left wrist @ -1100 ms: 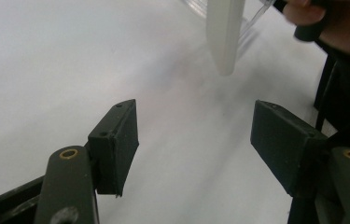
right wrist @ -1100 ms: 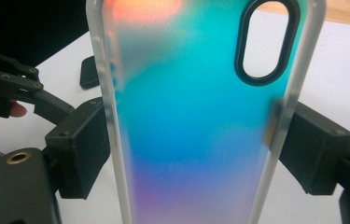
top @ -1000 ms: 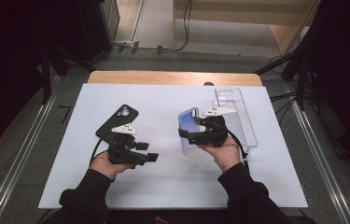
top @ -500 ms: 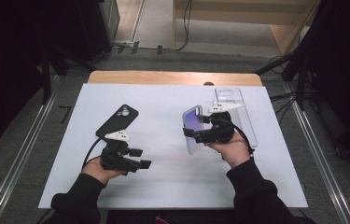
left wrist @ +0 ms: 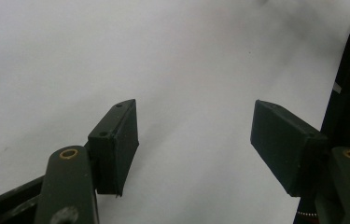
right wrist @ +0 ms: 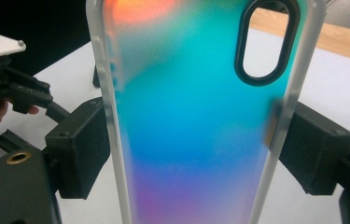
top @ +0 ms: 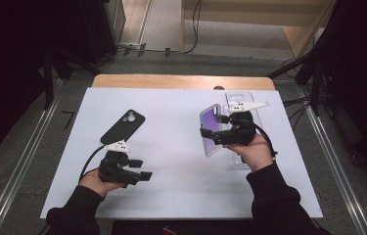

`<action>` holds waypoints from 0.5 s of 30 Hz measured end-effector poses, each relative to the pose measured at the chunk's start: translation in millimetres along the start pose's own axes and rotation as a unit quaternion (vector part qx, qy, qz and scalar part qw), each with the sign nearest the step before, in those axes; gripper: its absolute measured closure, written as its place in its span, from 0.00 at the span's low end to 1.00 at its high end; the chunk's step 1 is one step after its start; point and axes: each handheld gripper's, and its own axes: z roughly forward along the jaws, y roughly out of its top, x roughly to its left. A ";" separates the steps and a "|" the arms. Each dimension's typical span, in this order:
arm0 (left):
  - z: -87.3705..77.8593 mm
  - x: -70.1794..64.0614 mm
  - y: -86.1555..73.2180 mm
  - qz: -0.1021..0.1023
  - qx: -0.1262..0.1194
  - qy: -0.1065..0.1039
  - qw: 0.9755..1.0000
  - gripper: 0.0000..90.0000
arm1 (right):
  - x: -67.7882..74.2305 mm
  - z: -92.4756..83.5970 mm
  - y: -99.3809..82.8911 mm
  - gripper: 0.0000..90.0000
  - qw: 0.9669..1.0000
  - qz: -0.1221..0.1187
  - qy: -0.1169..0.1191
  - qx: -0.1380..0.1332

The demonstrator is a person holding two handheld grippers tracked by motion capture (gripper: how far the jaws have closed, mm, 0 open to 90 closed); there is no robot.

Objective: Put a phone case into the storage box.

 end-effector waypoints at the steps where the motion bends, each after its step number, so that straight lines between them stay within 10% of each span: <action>1: -0.3 0.8 -0.3 -0.001 -0.002 -0.001 1.000 0.36 | -0.8 -2.1 1.2 0.17 1.000 0.001 -0.002 -0.002; 15: -5.0 3.6 -3.9 -0.022 -0.012 0.013 1.000 0.36 | -21.1 -33.0 14.3 0.17 0.998 0.025 -0.037 -0.035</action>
